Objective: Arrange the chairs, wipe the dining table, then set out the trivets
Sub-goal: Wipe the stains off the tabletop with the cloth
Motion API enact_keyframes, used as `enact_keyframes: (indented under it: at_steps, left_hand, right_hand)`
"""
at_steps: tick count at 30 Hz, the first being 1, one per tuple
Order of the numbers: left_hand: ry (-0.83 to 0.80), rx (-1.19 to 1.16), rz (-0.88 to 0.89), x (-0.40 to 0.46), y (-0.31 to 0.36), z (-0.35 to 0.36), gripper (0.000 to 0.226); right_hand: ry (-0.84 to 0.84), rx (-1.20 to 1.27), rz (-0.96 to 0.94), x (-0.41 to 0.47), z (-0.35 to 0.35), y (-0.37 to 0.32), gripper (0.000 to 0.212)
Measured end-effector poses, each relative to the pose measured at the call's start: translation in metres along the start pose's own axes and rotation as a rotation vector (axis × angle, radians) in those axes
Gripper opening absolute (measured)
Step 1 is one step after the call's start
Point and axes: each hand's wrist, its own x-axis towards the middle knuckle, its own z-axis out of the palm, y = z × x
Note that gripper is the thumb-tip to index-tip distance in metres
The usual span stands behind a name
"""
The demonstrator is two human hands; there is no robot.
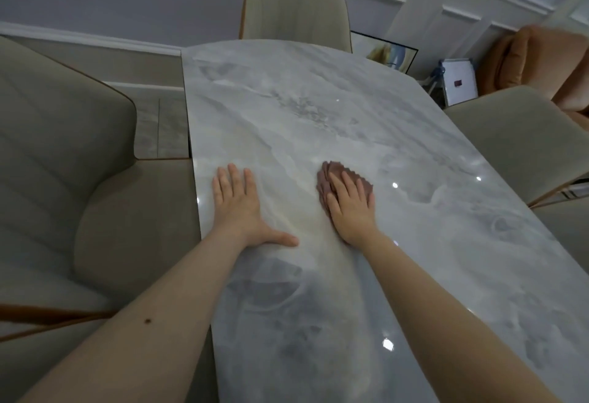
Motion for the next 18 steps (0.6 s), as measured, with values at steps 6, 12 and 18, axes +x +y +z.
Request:
enact_keyframes:
  at_steps: [6,12,18]
  left_hand:
    - [-0.003,0.002,0.007,0.0,0.0,-0.001,0.161]
    - [-0.157,0.05,0.038,-0.002,-0.005,-0.012,0.166]
    - [-0.172,0.049,0.015,-0.001,-0.001,-0.013,0.167]
  right_hand:
    - [-0.033,0.046,-0.215,0.008,0.016,-0.076,0.051]
    - [-0.058,0.007,-0.395,-0.059,0.006,0.024,0.07]
    - [-0.043,0.001,-0.027,-0.013,0.004,-0.004,0.05]
